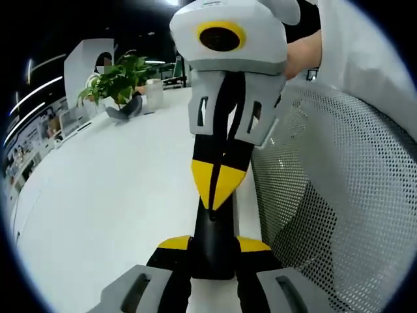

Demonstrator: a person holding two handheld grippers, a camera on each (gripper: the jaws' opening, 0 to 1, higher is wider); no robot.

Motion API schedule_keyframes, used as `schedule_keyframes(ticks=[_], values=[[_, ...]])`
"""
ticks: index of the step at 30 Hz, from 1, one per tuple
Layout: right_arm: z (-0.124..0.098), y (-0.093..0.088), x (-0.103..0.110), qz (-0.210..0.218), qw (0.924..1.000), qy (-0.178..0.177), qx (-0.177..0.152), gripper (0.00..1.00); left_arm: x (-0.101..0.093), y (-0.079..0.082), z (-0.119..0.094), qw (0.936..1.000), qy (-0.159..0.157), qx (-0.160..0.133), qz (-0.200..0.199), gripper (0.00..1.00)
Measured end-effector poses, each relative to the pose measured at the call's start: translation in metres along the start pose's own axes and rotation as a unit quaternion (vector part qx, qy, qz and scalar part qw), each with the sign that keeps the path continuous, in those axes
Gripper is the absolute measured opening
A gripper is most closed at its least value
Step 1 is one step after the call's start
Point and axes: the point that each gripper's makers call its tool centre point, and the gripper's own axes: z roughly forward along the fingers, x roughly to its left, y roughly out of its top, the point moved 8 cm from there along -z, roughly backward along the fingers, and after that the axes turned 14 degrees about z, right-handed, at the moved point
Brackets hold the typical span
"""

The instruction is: Press the specified remote control buttons in sequence, fully releasing each button before pressing the next.

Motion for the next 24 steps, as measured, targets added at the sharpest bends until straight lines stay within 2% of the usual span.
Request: schedule_keyframes(ticks=[3,5,6,8,14,15,17,21,24], values=[[0.001,0.002,0.004,-0.001,1.0000,0.006,-0.005,0.00,0.000,0.000,0.000,1.0000,0.000,0.000,0.001,0.24],[0.003,-0.003,0.002,-0.015,0.9996,-0.005,0.024,0.00,0.000,0.000,0.000,1.0000,-0.001,-0.001,0.001,0.24],[0.002,0.000,0.002,-0.009,0.9999,0.001,0.008,0.00,0.000,0.000,0.000,1.0000,-0.001,-0.001,0.001,0.24],[0.001,-0.001,0.002,-0.008,0.9999,0.004,0.009,0.00,0.000,0.000,0.000,1.0000,-0.001,-0.001,0.001,0.24],[0.004,0.003,0.006,-0.054,0.9979,-0.007,0.034,0.00,-0.001,0.000,0.000,1.0000,-0.001,0.000,0.001,0.24],[0.004,0.004,0.006,-0.052,0.9979,-0.008,0.037,0.00,-0.001,0.000,0.000,1.0000,-0.001,0.000,0.000,0.24],[0.004,0.004,0.004,-0.015,0.9989,-0.005,0.043,0.00,-0.001,0.001,0.000,1.0000,-0.001,0.003,-0.002,0.24],[0.005,0.007,-0.001,-0.010,0.9987,0.007,0.050,0.00,-0.001,0.001,0.000,1.0000,-0.001,0.003,-0.002,0.24],[0.005,0.005,0.003,-0.020,0.9988,-0.004,0.044,0.00,-0.001,0.001,0.000,1.0000,-0.001,0.003,-0.002,0.24]])
